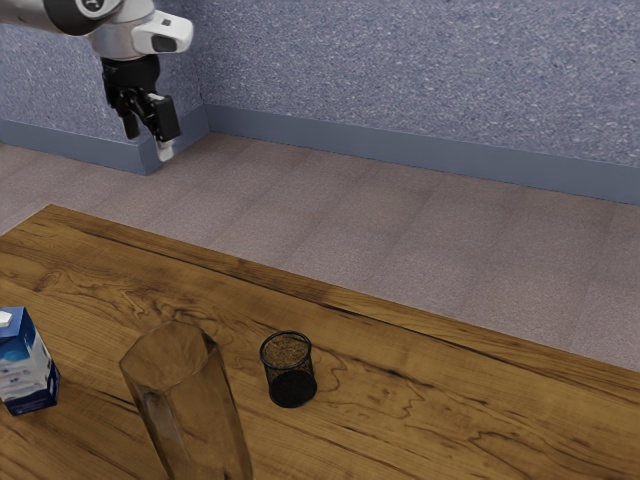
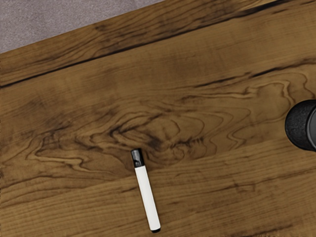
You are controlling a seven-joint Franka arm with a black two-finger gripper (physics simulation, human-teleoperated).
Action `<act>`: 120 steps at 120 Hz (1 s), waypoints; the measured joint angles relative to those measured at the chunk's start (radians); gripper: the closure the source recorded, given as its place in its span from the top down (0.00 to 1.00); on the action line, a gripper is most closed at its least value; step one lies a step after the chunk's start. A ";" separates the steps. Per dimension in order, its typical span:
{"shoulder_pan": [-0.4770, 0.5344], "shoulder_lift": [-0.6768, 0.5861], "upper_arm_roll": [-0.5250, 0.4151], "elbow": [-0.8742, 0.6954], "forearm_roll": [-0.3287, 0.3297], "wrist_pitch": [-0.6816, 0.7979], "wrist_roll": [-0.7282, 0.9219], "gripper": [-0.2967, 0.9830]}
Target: Put the marker into the pen holder.
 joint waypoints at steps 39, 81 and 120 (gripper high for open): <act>0.045 -0.019 -0.006 -0.058 -0.018 -0.004 -0.026 0.77; 0.045 0.153 0.056 -0.389 -0.045 0.288 -0.145 0.77; 0.073 0.245 0.060 -0.630 -0.047 0.667 -0.194 0.77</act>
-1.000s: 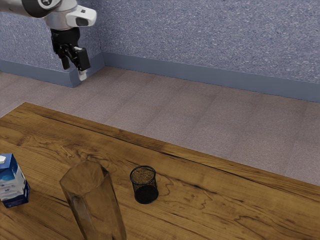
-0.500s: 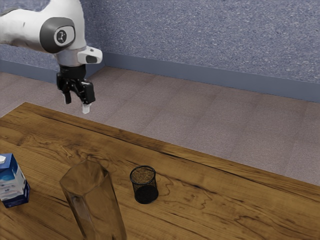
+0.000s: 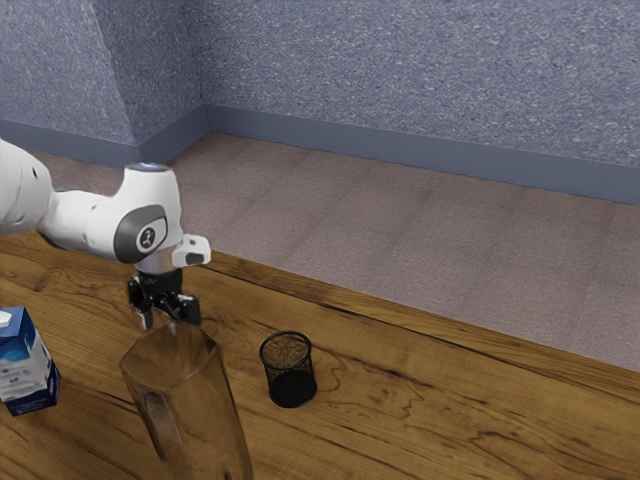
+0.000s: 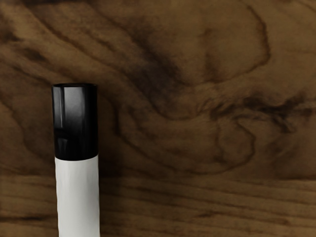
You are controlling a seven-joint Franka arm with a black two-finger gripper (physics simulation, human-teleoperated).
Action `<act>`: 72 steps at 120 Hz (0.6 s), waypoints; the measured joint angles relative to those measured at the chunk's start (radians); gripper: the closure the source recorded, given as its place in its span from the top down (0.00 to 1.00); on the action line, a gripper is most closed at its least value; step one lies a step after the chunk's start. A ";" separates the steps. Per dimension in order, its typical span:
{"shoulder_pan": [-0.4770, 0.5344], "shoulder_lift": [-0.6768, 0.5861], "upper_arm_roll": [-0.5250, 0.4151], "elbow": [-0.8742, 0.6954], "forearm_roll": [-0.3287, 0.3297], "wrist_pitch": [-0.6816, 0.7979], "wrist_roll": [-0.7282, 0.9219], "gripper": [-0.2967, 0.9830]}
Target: Put the marker into the pen holder.
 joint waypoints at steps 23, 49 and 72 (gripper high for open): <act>0.008 0.050 0.001 -0.004 0.004 0.144 -0.013 0.77; 0.017 0.047 0.048 -0.049 -0.001 0.220 -0.026 0.73; 0.036 0.049 0.050 -0.050 -0.008 0.245 -0.034 0.59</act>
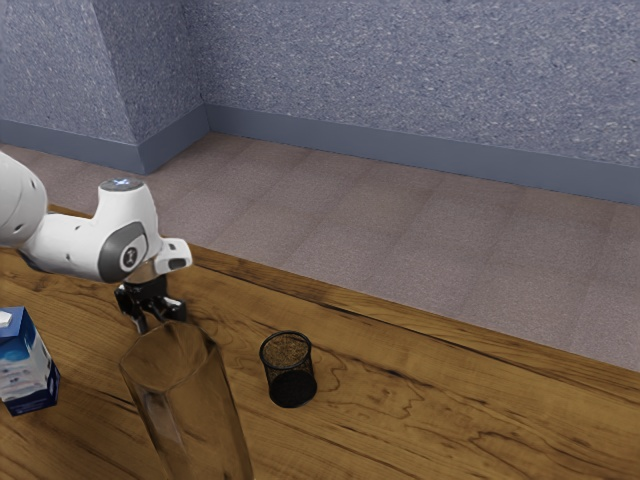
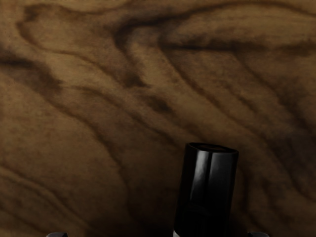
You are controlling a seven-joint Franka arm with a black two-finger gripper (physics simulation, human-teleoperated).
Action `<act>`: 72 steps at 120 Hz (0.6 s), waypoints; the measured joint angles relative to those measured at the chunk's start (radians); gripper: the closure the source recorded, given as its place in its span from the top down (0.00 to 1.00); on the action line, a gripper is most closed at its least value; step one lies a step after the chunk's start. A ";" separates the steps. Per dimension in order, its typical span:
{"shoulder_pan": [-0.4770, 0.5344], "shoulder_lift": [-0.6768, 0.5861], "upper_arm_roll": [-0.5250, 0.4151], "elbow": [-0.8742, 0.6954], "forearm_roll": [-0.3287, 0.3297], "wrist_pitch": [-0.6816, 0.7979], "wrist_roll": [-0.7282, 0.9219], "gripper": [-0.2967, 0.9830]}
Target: Put the marker into the pen holder.
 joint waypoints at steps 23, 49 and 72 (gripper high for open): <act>0.003 0.000 0.000 0.003 -0.004 0.005 -0.005 0.40; 0.002 0.001 -0.001 0.006 -0.010 0.000 -0.010 0.28; 0.003 0.003 0.000 0.008 -0.033 -0.004 -0.016 0.25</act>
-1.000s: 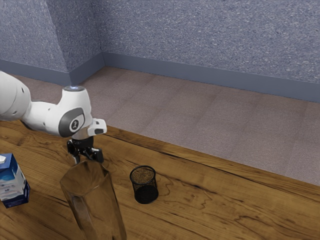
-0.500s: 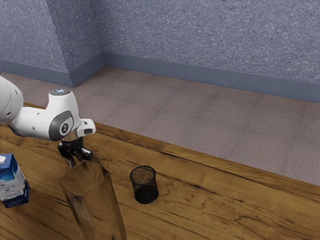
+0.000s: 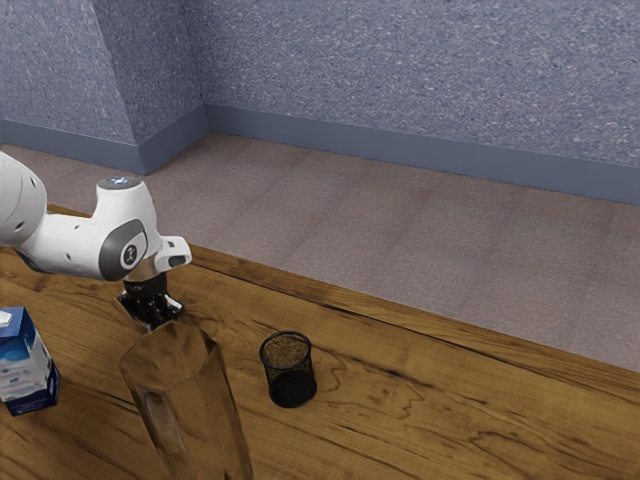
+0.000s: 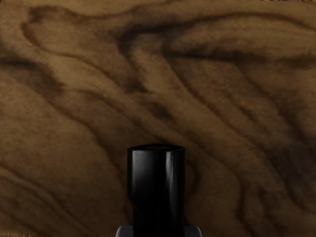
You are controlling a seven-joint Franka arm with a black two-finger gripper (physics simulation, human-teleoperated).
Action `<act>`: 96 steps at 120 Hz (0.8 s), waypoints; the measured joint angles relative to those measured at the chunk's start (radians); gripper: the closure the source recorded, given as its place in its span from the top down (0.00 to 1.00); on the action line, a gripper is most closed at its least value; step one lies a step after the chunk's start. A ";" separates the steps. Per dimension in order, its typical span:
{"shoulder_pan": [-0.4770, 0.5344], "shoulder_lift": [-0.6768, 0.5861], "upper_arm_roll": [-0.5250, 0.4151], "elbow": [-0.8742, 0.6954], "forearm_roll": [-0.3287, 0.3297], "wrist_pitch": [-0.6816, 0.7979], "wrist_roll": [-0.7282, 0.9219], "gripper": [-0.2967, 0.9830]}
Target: Put the marker into the pen holder.
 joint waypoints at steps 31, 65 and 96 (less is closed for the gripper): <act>-0.001 0.000 0.001 0.001 -0.020 -0.006 -0.012 0.23; -0.119 -0.233 -0.006 0.046 -0.017 -0.119 -0.019 0.22; -0.417 -0.337 -0.012 0.135 -0.021 -0.227 -0.029 0.22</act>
